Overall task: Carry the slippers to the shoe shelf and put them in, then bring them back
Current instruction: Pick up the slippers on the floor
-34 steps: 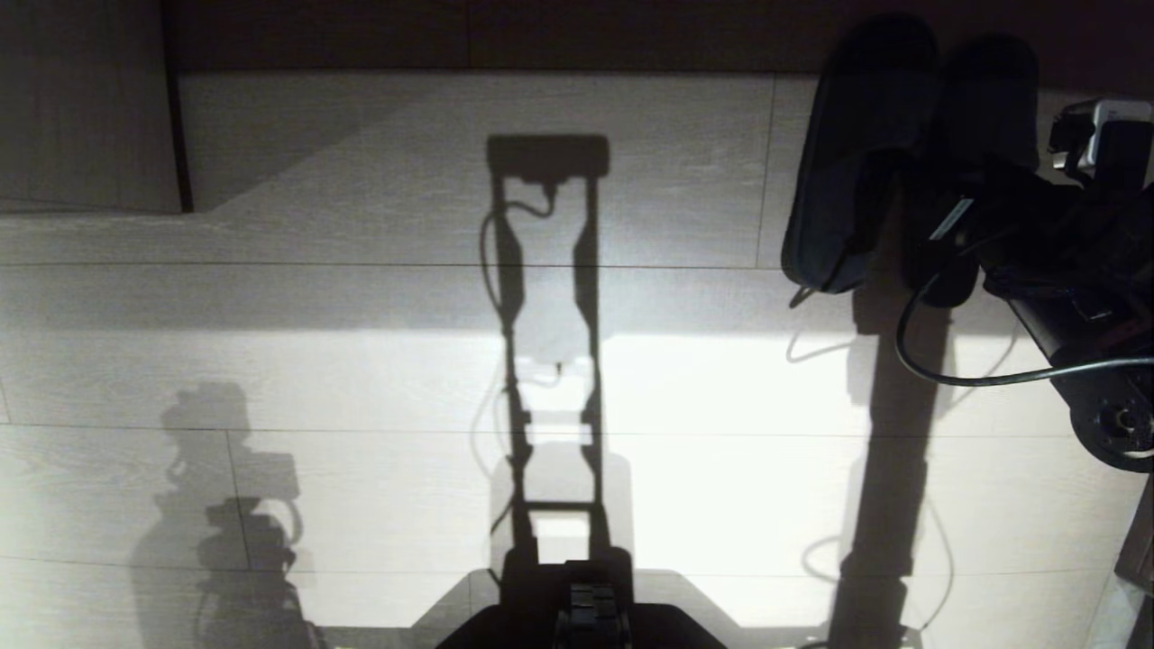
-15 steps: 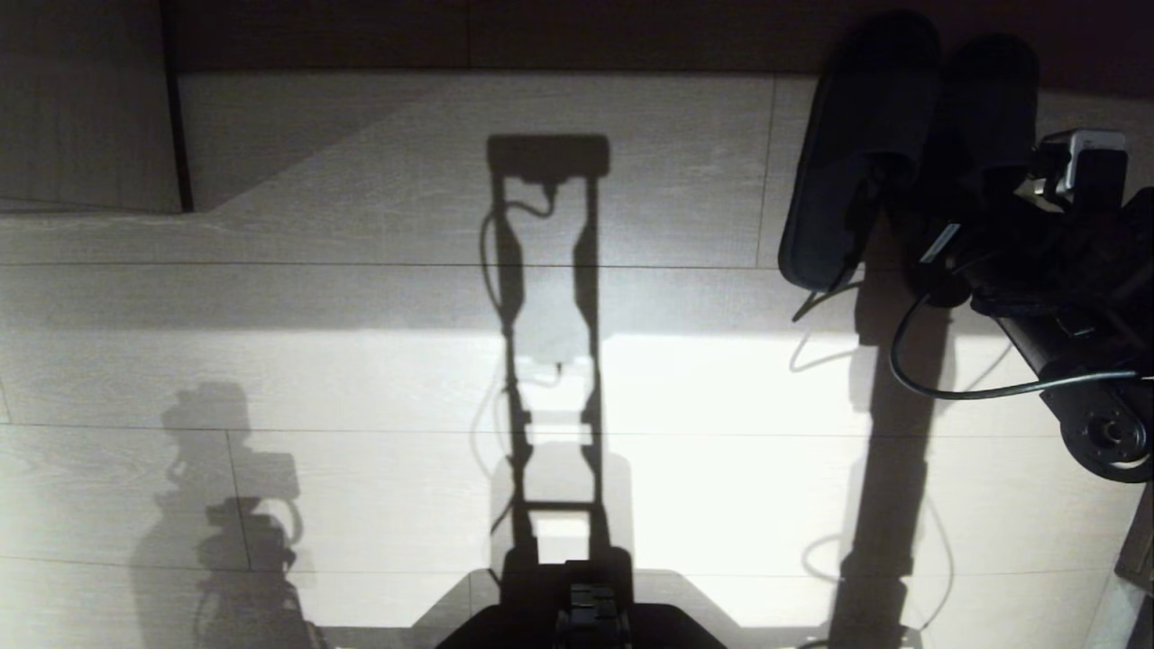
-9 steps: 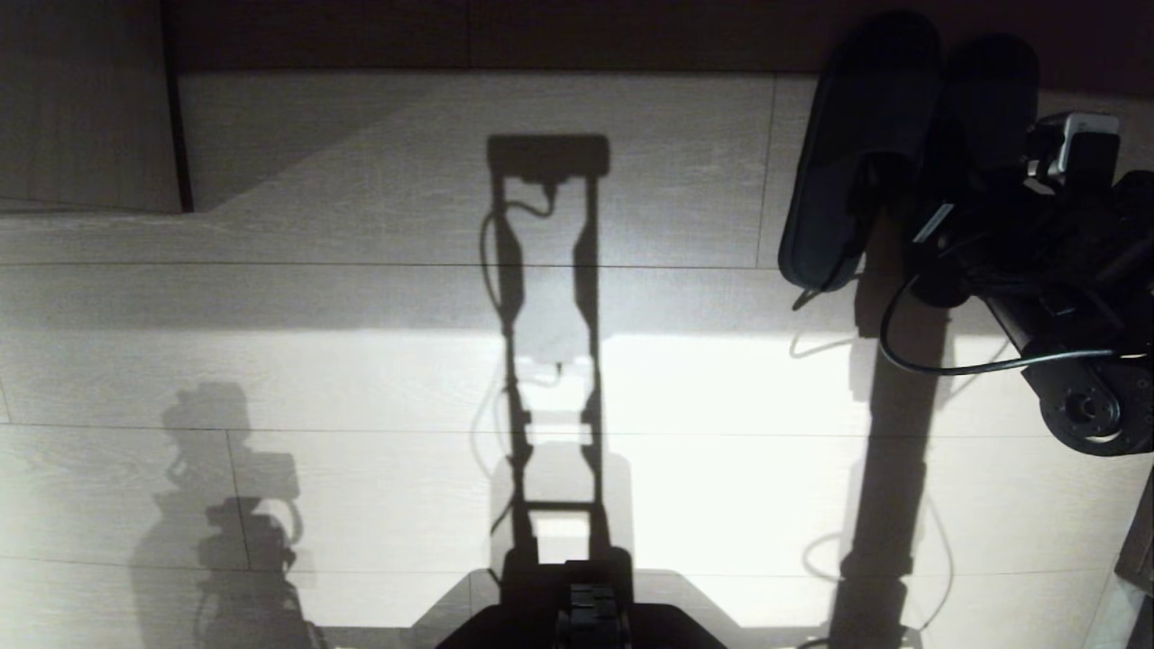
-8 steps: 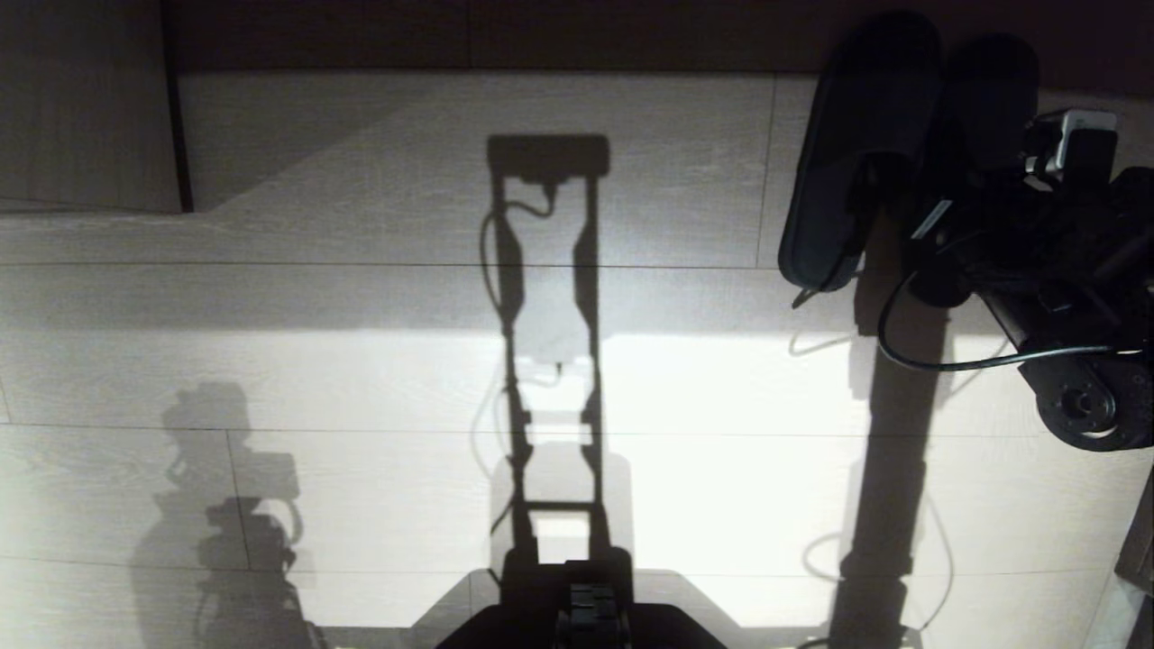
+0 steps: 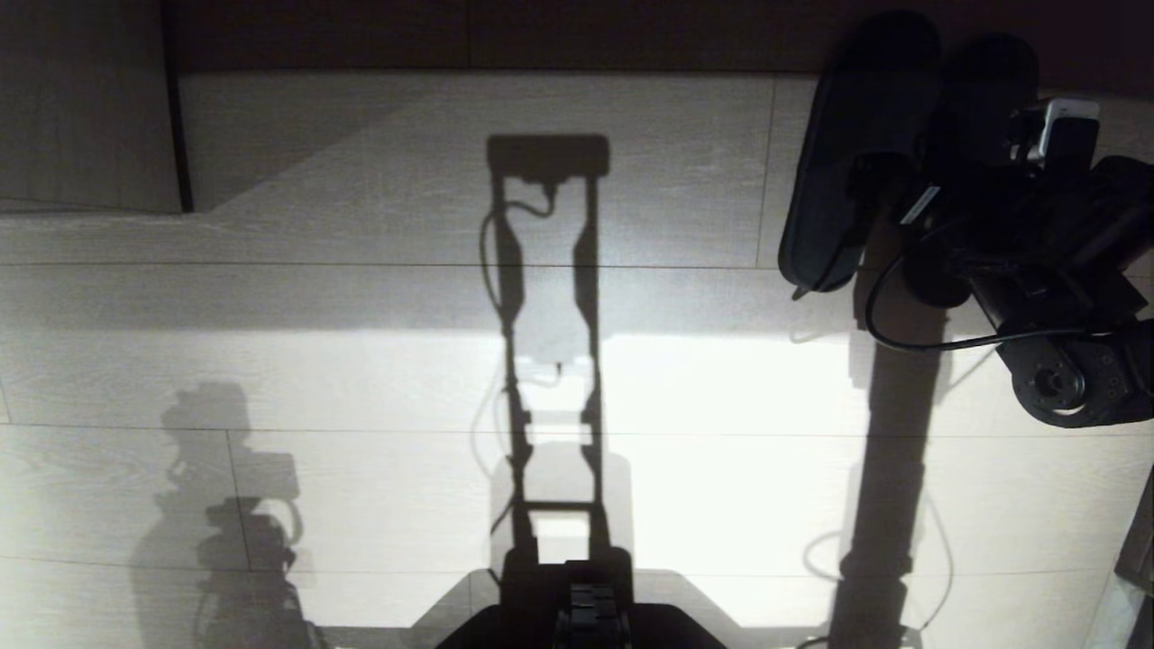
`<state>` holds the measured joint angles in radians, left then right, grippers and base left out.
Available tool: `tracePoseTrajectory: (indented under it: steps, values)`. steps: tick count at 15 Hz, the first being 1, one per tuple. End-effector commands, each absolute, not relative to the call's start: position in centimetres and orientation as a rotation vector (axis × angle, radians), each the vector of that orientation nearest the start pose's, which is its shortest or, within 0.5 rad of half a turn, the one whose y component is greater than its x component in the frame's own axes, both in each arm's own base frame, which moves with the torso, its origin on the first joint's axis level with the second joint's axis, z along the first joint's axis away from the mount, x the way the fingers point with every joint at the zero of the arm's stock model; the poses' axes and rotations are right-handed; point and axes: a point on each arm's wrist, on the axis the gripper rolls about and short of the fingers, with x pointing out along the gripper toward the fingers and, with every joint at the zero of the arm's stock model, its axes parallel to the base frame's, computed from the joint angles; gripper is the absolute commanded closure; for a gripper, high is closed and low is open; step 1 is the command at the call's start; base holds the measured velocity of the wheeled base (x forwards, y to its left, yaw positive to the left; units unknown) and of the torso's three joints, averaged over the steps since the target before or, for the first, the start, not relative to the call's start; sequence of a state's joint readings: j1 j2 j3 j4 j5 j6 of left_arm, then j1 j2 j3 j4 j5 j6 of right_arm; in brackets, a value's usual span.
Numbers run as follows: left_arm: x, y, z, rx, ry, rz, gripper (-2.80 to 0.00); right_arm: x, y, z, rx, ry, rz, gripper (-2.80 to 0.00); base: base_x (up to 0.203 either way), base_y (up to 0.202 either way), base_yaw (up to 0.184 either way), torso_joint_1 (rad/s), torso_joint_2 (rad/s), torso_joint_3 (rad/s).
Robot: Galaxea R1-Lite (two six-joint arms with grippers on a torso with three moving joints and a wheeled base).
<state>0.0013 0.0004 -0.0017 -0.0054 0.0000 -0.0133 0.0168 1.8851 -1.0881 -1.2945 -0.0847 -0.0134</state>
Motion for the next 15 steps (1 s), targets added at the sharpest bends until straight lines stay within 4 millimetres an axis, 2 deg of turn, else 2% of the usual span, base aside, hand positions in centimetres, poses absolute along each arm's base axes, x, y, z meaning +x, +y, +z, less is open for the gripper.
tracePoseTrajectory:
  steps: [1,6,15]
  values:
    - [-2.3,0.0,7.7,-0.014,-0.008,0.001,0.0,37.1,0.4,26.4,0.012,-0.523,-0.071,-2.8,0.0,0.0,0.0,0.0,0.0,0.0]
    - [-2.3,0.0,7.7,-0.014,-0.008,0.001,0.0,38.6,0.5,26.5,0.011,-0.549,-0.075,-2.8,0.0,0.0,0.0,0.0,0.0,0.0]
    - [-2.3,0.0,7.7,-0.014,-0.008,0.003,0.0,38.6,0.4,26.9,0.012,-0.559,-0.077,-2.8,0.0,0.0,0.0,0.0,0.0,0.0]
